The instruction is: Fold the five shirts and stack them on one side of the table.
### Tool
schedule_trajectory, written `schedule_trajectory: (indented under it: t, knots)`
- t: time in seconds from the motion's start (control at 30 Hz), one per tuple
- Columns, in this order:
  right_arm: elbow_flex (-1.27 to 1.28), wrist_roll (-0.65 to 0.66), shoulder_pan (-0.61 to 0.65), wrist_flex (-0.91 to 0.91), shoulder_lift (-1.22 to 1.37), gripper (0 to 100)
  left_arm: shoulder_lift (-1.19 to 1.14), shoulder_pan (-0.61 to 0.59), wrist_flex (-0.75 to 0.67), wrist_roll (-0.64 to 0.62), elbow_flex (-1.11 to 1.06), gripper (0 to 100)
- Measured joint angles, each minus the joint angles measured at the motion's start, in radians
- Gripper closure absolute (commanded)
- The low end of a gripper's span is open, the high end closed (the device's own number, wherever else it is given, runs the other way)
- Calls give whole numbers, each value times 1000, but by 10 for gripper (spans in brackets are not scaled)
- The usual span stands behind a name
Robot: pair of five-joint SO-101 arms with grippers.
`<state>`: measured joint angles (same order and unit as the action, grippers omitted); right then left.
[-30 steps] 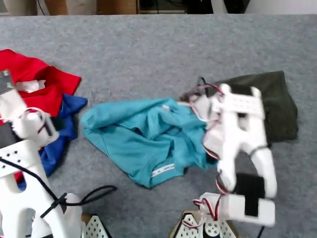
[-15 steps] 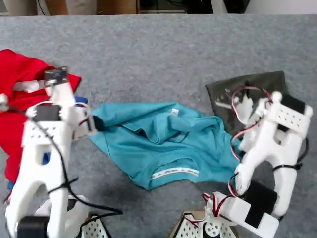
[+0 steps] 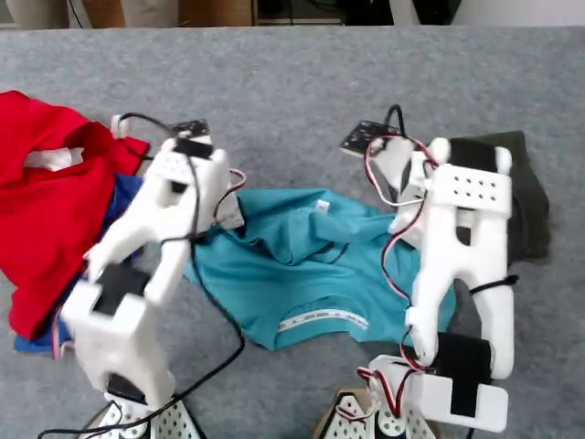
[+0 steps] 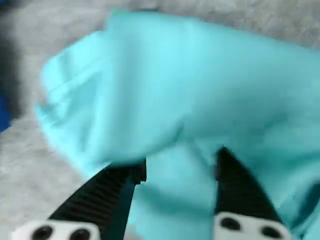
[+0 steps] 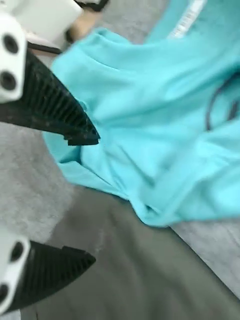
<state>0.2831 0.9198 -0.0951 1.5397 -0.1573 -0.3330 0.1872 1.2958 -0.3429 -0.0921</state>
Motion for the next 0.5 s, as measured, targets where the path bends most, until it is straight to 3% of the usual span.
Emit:
schedule_trajectory:
  t: [0.07, 0.17, 0.5]
  knots:
    - [41, -23, 38, -54, 14, 673, -101, 3, 6, -2, 104, 956]
    - [86, -58, 78, -129, 55, 673, -226, 6, 35, -2, 273, 986]
    - [89, -161, 221, -322, 261, 678, -431, -29, 290, 0, 856, 982]
